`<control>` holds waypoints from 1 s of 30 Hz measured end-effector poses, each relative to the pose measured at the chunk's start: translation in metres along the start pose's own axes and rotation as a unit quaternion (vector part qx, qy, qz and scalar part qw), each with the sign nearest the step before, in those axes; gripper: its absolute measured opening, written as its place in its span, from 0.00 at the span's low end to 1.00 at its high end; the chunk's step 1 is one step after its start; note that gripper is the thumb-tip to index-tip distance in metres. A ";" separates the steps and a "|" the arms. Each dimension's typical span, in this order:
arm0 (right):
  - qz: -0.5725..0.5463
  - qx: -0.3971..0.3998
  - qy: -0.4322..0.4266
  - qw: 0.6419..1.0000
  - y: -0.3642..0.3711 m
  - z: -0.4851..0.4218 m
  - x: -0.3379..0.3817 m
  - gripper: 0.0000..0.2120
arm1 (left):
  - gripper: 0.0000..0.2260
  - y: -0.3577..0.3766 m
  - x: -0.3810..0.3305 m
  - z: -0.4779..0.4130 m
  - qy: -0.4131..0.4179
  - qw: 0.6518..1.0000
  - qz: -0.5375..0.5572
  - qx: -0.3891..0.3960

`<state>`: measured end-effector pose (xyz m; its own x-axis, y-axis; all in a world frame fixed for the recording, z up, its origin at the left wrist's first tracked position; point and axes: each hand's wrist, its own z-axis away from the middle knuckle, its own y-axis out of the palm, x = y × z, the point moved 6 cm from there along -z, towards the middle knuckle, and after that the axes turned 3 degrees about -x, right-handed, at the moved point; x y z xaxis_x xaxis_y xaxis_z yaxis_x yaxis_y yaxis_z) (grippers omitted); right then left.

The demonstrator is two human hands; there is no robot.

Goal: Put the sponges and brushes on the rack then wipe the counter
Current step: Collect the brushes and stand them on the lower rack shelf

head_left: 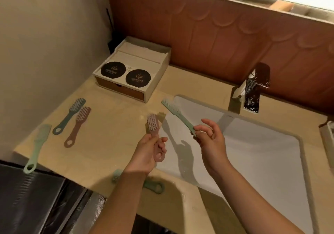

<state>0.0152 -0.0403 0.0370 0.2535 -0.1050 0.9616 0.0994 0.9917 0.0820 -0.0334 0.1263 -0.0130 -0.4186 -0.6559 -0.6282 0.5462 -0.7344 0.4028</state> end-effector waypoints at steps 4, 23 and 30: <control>0.012 0.052 0.029 0.998 -0.030 0.013 0.001 0.20 | 0.13 0.018 0.011 0.002 -0.002 1.000 -0.012 -0.006; 0.200 0.004 -0.033 0.979 -0.179 0.036 0.040 0.16 | 0.06 0.134 0.055 0.047 0.024 0.976 -0.187 0.105; 0.551 -0.051 -0.180 0.813 -0.193 0.030 0.061 0.17 | 0.07 0.179 0.073 0.047 0.054 0.958 -0.256 0.115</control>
<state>-0.0177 -0.2354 0.0882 -0.0531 0.8901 0.4527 0.0856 0.4558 -0.8860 -0.0007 -0.0617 0.0445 -0.5042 -0.1869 -0.8431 0.1094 -0.9823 0.1523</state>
